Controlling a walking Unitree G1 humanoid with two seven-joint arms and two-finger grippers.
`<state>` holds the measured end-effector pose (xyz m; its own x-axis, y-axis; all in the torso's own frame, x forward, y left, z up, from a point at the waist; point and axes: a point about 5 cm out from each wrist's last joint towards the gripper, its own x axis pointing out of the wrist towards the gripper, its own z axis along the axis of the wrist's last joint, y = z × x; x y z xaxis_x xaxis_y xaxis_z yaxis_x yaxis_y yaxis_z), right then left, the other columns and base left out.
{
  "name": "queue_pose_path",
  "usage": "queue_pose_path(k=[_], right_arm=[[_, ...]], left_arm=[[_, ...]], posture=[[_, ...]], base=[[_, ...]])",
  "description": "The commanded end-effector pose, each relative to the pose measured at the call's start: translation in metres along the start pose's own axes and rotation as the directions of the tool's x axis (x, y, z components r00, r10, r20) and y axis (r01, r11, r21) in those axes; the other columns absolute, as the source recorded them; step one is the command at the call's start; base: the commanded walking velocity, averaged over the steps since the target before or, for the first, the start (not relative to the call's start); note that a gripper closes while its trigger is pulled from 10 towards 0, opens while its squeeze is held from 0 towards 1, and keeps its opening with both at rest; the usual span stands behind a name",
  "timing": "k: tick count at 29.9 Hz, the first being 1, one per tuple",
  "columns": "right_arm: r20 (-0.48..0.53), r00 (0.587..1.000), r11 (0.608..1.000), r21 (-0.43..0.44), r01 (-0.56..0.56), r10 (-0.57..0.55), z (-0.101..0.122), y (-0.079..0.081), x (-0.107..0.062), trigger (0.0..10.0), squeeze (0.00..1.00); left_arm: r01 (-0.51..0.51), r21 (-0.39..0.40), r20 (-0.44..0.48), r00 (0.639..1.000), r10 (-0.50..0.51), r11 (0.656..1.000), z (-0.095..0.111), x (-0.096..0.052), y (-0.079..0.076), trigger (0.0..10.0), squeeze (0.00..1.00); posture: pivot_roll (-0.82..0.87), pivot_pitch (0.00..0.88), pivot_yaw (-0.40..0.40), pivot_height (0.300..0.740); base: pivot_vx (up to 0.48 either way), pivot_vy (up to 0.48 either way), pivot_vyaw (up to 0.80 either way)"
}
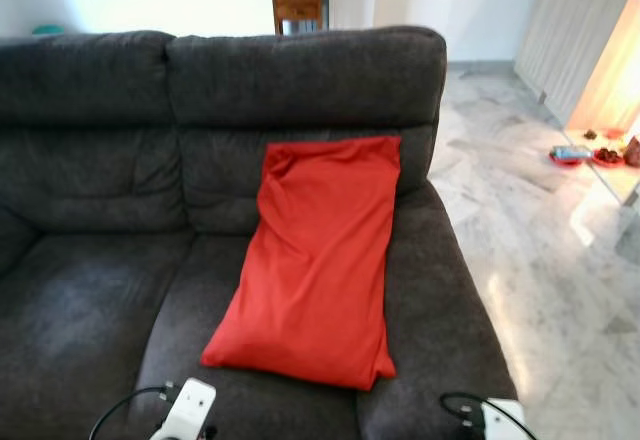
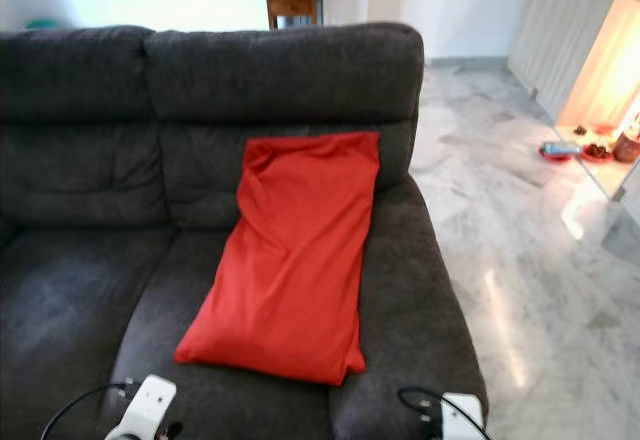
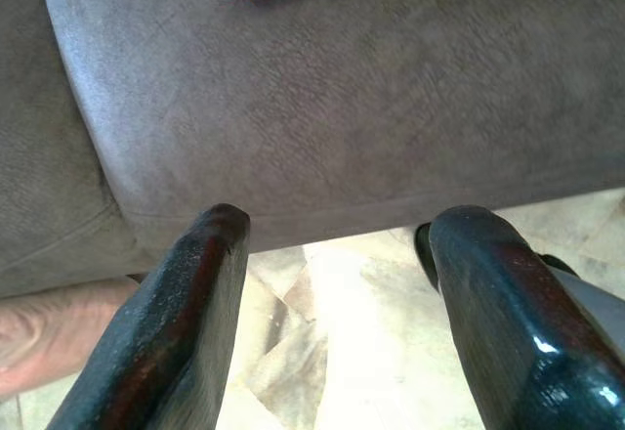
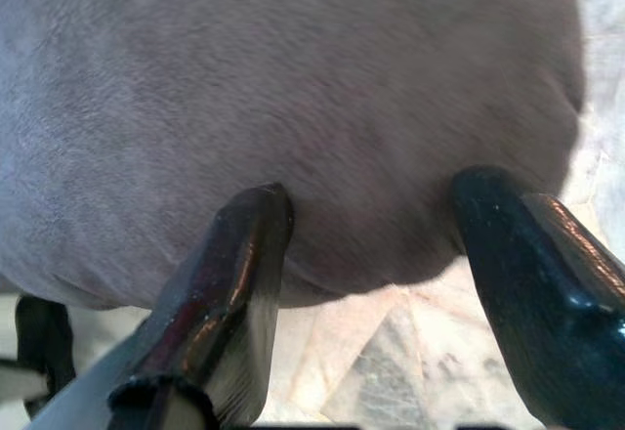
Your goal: Move the pillow to the sofa from floor
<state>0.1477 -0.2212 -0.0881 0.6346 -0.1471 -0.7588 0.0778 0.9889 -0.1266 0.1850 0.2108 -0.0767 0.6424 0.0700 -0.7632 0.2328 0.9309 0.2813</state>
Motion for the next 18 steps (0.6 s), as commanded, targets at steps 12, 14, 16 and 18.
queue_pose_path(k=[12,14,16,18], right_arm=[[-0.047,0.998,0.999,-0.032,-0.037,0.035,-0.004,0.005,0.001,10.0,0.00],[-0.055,0.998,0.999,-0.014,-0.030,0.029,-0.006,0.004,0.000,10.0,0.00],[-0.070,0.997,1.000,-0.005,-0.029,0.029,-0.008,0.003,-0.001,10.0,0.00],[-0.087,0.996,0.999,0.001,-0.035,0.035,-0.011,0.003,-0.001,10.0,0.00]], left_arm=[[-0.064,-0.114,-0.119,0.992,0.051,0.991,-0.020,-0.004,0.005,10.0,0.00],[-0.067,-0.103,-0.128,0.990,0.054,0.992,-0.022,-0.004,0.004,10.0,0.00],[-0.070,-0.106,-0.135,0.989,0.056,0.992,-0.023,-0.005,0.003,10.0,0.00],[-0.070,-0.119,-0.140,0.989,0.053,0.990,-0.024,-0.005,0.001,10.0,0.00]], posture=[[-0.08,0.000,0.029,0.739],[-0.09,0.000,0.029,0.739],[-0.08,0.000,0.029,0.739],[-0.07,0.000,0.019,0.739]], base=[[0.000,0.000,0.00],[0.000,0.000,0.00],[0.000,0.000,0.00],[0.000,0.000,0.00]])
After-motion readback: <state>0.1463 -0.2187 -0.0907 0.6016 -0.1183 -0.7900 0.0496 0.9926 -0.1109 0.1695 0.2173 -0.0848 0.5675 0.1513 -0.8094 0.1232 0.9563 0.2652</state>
